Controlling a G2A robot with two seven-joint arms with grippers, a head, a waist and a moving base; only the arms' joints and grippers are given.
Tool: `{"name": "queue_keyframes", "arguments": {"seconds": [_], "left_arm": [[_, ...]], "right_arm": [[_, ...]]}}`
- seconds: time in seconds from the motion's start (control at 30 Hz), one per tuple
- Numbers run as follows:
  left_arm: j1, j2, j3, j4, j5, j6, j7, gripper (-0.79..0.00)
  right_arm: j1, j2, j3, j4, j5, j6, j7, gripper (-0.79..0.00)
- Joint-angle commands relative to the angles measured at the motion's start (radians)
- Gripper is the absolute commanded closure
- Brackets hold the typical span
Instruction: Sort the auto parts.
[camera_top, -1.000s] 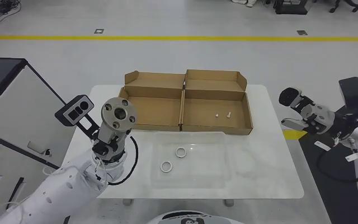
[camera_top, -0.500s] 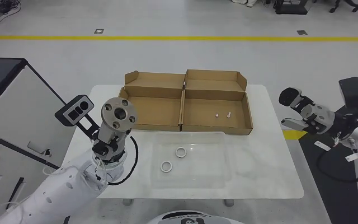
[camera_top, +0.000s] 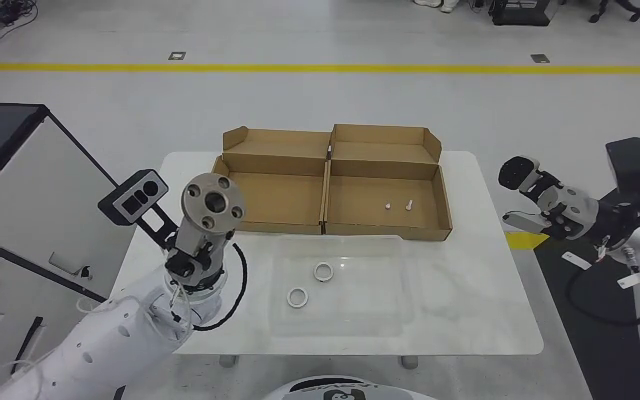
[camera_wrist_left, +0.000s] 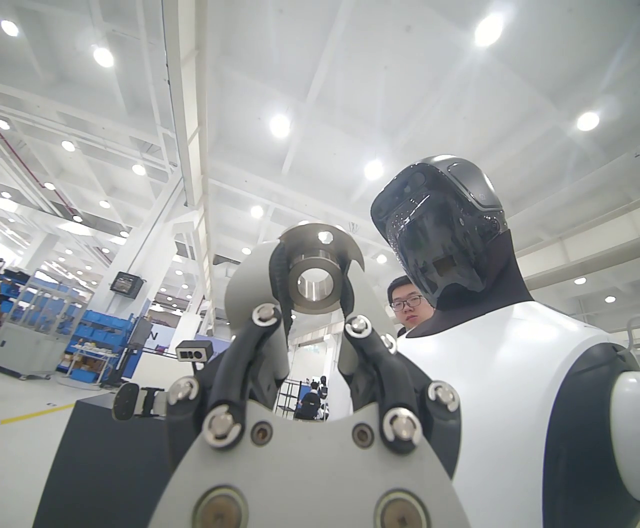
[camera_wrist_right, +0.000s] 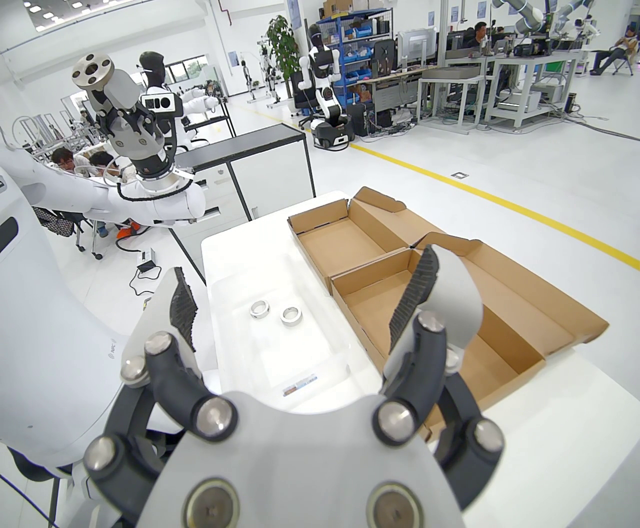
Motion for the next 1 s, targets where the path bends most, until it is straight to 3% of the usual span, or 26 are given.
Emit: {"name": "queue_keyframes", "arguments": {"seconds": [0.0,0.1,0.33,0.53,0.97], "left_arm": [[-0.001,-0.008,-0.010,-0.001,-0.020,0.043,-0.031,0.000],[-0.010,-0.020,-0.014,0.008,-0.059,0.118,-0.092,0.000],[-0.079,-0.052,0.005,0.030,-0.080,0.380,-0.361,0.000],[-0.134,-0.086,0.021,0.064,-0.073,0.531,-0.484,0.000],[-0.248,-0.153,0.045,0.192,0.020,0.738,-0.711,0.000]], "right_arm": [[0.000,0.000,0.000,0.000,0.000,0.000,0.000,-0.785],[0.000,0.000,0.000,0.000,0.000,0.000,0.000,-0.785],[0.000,0.000,0.000,0.000,0.000,0.000,0.000,-0.785],[0.000,0.000,0.000,0.000,0.000,0.000,0.000,-0.785],[0.000,0.000,0.000,0.000,0.000,0.000,0.000,-0.785]]}}
